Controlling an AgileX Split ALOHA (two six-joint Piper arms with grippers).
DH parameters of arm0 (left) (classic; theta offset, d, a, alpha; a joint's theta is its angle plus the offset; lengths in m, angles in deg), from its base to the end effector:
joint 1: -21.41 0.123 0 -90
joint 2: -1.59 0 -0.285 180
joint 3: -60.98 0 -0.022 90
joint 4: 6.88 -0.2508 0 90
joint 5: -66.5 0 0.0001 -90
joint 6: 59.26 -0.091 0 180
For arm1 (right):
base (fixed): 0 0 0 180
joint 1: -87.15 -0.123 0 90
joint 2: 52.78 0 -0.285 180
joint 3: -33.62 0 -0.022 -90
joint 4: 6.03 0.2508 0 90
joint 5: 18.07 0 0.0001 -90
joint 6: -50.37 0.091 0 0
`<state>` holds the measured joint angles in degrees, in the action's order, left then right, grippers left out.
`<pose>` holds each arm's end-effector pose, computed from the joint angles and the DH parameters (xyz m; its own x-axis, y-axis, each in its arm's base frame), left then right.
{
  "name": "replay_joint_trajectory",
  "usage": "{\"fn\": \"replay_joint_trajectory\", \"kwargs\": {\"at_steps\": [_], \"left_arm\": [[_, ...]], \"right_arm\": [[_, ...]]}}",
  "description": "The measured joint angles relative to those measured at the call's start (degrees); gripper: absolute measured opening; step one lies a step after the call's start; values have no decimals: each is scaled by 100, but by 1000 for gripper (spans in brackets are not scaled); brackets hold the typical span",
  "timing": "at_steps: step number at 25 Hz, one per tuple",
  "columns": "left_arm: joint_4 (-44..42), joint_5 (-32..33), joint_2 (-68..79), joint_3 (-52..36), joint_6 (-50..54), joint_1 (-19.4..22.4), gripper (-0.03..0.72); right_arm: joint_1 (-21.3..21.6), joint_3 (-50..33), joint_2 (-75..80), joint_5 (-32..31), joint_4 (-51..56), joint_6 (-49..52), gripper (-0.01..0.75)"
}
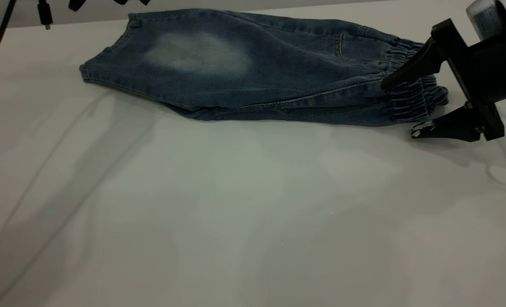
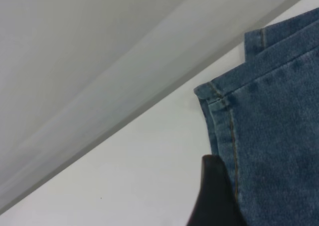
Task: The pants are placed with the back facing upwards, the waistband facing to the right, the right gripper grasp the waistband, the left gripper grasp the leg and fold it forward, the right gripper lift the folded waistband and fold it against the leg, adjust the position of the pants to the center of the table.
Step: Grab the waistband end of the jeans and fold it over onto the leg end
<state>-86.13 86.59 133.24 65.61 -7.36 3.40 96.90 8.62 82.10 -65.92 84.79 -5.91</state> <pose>0.4542 -0.1153 0.1464 -0.5349 0.6182 -0.5760 0.3230 0.7795 0.5367 0.3366 0.0107 0.0401 -0.8391 0.5342 0.1022 0.4052 0.4886 0.7727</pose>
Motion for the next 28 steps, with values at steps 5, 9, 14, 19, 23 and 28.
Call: {"fn": "replay_joint_trajectory", "kwargs": {"at_steps": [5,9,14,19,23,28], "left_arm": [[0,0,0,0,0,0,454],[-5,0,0,0,0,0,454],[-5,-25,0,0,0,0,454],[-5,-25,0,0,-11,0,454],[0,-25,0,0,-7,0,454],[0,-19,0,0,-7,0,454]], "right_arm": [[4,260,311,-119,90,5,618],[4,415,372,-20,141,5,612],[16,475,378,153,513,-52,608],[112,475,389,11,845,-156,601],[187,475,389,-348,922,-406,598],[235,475,389,-151,917,-140,596]]}}
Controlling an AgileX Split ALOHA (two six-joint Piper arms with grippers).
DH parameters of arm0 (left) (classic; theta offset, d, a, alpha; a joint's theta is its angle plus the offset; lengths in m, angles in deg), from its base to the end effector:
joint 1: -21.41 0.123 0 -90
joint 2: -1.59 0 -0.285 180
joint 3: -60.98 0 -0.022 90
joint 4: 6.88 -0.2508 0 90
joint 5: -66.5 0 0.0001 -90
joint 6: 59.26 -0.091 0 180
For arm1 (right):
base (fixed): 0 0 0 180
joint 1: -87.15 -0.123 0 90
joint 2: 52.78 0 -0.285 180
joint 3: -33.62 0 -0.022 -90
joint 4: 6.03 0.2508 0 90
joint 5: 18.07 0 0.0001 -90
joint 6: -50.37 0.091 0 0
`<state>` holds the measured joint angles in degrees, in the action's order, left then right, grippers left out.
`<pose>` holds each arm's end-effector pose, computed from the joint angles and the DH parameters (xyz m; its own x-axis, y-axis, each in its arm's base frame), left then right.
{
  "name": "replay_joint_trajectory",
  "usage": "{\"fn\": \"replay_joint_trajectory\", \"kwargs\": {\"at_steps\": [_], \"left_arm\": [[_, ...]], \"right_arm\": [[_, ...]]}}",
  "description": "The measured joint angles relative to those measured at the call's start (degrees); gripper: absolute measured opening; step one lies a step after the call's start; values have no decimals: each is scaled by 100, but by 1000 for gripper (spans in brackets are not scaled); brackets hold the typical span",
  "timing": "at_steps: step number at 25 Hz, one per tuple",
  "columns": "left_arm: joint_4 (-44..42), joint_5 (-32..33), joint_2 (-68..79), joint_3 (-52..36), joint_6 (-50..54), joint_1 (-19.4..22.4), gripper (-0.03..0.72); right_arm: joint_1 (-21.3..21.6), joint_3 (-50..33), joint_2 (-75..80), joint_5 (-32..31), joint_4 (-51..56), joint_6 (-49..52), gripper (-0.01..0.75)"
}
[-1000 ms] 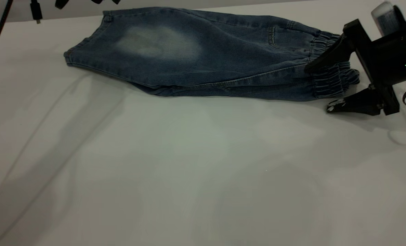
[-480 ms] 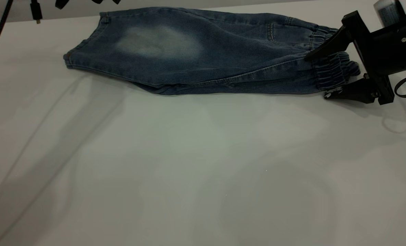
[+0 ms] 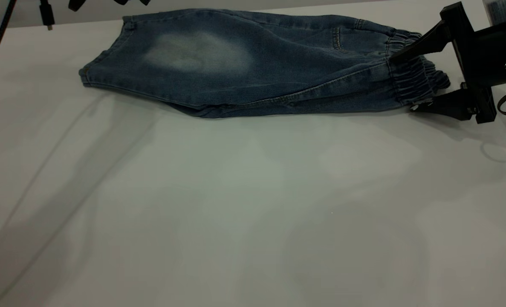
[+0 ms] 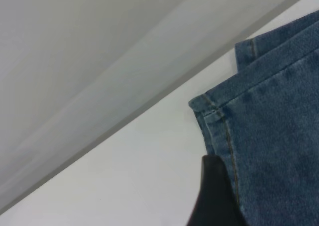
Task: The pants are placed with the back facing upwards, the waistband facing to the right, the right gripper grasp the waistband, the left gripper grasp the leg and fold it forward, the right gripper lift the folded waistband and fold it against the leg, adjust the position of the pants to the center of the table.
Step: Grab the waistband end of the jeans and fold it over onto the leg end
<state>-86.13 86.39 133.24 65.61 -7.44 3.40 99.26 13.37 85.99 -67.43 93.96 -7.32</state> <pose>0.4542 -0.1156 0.1464 -0.5327 0.6195 -0.5766 0.3259 0.7789 0.5358 0.3634 -0.0084 0.0336 -0.7440 0.6602 0.1023 0.4375 0.3657 0.8215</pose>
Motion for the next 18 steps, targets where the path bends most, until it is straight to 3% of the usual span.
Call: {"fn": "replay_joint_trajectory", "kwargs": {"at_steps": [18], "left_arm": [[0,-5,0,0,0,0,454]], "right_arm": [[-6,0,-6,-74,-514,95,593]]}}
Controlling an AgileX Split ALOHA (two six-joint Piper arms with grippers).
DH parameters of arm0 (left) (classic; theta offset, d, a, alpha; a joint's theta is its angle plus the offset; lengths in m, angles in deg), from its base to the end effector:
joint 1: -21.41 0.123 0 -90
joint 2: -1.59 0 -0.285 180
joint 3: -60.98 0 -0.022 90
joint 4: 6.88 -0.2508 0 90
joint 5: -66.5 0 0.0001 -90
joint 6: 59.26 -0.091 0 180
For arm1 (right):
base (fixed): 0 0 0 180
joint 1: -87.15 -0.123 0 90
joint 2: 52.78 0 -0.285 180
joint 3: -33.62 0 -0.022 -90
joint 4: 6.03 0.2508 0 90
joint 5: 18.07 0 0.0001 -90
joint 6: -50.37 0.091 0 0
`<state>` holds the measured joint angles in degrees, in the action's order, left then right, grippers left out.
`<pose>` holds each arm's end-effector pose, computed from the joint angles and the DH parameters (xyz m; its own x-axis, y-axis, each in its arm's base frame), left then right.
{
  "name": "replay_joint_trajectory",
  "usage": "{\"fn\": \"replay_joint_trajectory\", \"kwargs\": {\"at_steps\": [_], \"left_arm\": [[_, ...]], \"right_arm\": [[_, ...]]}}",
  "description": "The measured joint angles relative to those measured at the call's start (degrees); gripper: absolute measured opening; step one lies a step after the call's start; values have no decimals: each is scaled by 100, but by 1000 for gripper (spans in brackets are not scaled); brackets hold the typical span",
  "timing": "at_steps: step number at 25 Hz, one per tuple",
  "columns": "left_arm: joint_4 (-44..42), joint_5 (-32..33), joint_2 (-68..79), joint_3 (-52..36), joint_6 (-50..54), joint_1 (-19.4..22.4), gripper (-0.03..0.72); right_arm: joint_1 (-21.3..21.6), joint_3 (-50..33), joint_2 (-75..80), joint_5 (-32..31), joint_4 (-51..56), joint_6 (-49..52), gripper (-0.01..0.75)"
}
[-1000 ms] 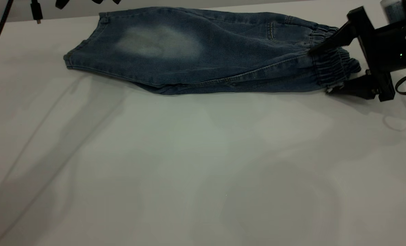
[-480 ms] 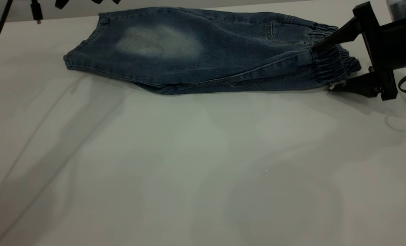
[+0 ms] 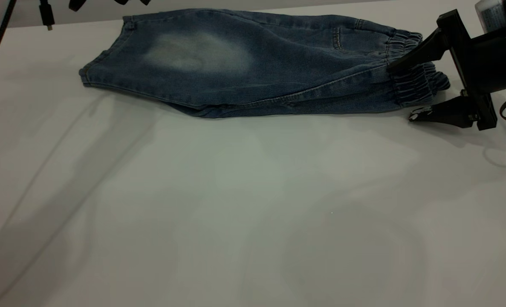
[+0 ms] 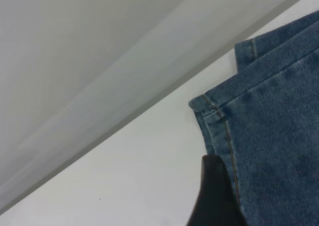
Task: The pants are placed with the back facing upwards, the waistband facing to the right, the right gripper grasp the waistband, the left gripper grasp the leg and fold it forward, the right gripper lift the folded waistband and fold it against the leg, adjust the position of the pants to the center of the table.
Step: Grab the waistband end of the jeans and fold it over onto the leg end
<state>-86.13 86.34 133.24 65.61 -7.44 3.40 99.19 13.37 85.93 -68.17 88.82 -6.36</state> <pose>0.4542 -0.1157 0.1464 -0.5323 0.6196 -0.5769 0.3264 0.7790 0.5354 0.3580 -0.0052 0.0326 -0.7932 0.6000 0.1044 0.4169 0.4101 0.8112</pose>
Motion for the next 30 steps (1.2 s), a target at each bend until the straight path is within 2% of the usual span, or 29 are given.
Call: {"fn": "replay_joint_trajectory", "kwargs": {"at_steps": [9,14,21,30], "left_arm": [[0,-4,0,0,0,0,454],[0,-4,0,0,0,0,454],[0,-19,0,0,6,0,453],[5,-7,0,0,6,0,453]], "right_arm": [[13,0,0,-552,107,-372,606],[13,0,0,-297,136,-239,626],[63,0,0,-54,527,62,626],[58,1,0,379,522,579,616]]}}
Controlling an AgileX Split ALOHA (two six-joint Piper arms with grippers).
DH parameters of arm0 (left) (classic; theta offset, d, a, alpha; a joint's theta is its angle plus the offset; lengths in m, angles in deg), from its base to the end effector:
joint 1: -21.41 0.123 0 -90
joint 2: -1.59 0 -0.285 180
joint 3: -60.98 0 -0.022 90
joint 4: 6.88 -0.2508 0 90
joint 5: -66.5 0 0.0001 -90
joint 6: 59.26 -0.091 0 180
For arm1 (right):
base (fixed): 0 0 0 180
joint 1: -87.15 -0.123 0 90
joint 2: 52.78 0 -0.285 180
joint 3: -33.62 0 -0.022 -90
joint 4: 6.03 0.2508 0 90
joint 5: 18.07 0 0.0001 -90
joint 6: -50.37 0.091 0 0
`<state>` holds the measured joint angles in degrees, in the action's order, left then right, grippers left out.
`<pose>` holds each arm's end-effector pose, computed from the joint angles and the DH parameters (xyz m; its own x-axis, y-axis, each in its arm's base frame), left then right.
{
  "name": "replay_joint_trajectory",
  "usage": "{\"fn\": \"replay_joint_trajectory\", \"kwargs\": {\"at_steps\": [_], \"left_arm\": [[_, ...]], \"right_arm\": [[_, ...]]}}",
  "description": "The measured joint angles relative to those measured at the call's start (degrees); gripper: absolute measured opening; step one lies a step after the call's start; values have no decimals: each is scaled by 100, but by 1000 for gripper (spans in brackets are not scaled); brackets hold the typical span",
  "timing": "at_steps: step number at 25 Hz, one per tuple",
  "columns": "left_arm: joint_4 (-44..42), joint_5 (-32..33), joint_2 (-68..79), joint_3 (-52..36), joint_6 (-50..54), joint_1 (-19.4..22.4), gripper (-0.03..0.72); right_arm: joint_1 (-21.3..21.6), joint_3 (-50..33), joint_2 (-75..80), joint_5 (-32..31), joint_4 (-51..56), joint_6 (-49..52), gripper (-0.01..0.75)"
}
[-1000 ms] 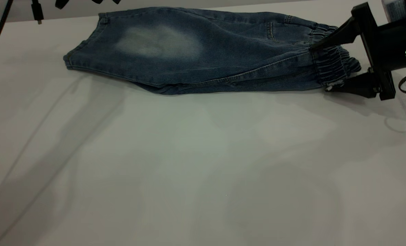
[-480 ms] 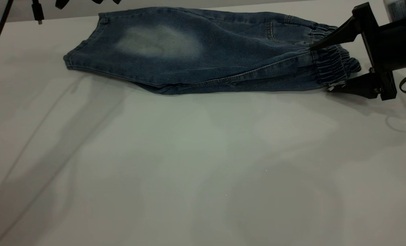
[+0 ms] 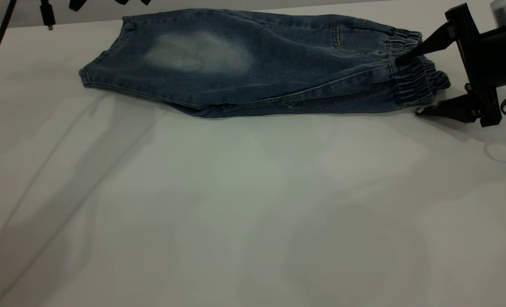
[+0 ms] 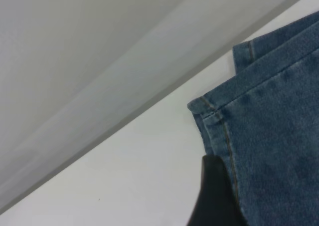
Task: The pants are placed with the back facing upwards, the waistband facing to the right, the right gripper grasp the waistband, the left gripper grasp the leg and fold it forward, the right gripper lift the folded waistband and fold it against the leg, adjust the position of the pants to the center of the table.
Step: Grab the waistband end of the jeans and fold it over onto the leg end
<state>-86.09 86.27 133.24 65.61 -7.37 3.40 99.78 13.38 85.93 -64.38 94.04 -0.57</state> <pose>0.4542 -0.1158 0.1464 -0.5325 0.6181 -0.5782 0.3263 0.7802 0.5336 0.3636 -0.0150 0.0304 -0.6632 0.7269 0.1780 0.5450 0.3062 0.7805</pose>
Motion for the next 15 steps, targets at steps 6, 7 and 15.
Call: {"fn": "replay_joint_trajectory", "kwargs": {"at_steps": [6,7,15], "left_arm": [[0,39,0,0,0,0,453],[0,46,0,0,0,0,453],[0,64,0,0,0,0,453]], "right_arm": [[0,5,-11,248,5,8,592],[0,5,-11,284,11,8,587],[-10,6,-11,452,5,-10,517]]}}
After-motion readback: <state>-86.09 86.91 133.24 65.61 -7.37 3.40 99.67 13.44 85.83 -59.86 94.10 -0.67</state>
